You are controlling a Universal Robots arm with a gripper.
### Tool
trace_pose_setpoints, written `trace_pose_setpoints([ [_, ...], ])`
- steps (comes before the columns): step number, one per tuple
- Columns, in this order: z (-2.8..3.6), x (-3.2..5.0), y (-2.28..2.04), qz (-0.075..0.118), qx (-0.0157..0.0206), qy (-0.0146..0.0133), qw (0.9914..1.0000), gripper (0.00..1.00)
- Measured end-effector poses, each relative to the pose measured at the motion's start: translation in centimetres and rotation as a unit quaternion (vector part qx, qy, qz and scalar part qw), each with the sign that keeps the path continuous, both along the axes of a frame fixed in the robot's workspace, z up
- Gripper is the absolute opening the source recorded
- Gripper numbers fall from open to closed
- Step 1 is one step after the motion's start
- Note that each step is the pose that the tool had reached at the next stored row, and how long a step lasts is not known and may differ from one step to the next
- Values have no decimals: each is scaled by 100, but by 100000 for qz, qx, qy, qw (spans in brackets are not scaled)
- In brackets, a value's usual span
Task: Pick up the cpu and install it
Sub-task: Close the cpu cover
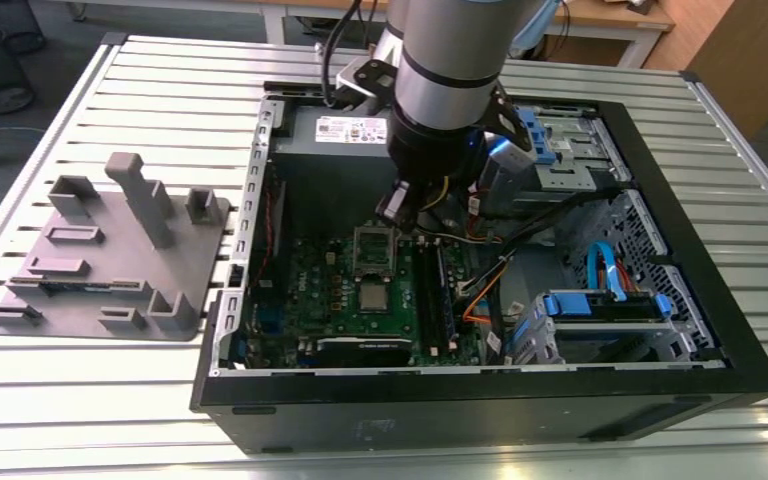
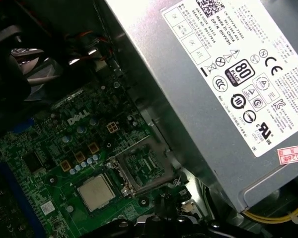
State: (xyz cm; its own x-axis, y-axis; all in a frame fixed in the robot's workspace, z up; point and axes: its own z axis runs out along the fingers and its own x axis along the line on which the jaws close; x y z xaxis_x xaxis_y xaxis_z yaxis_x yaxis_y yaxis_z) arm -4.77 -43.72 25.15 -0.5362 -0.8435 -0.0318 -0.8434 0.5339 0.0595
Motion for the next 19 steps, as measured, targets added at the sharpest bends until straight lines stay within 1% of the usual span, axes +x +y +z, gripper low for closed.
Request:
trace_pose_setpoints([
  [5, -1, 6, 0, 39, -12, 1, 100000, 11],
  [8, -27, 33, 0, 33, -3, -1, 100000, 11],
  [10, -60, 59, 1, 39, -1, -2, 100000, 11],
  [13, -114, 70, 8, 29, -1, -4, 100000, 11],
  [14, -132, 70, 16, 26, -6, -3, 100000, 11],
  [17, -187, 72, 59, 32, -7, -3, 100000, 11],
  [19, -217, 83, 70, 41, -107, 9, 100000, 11],
])
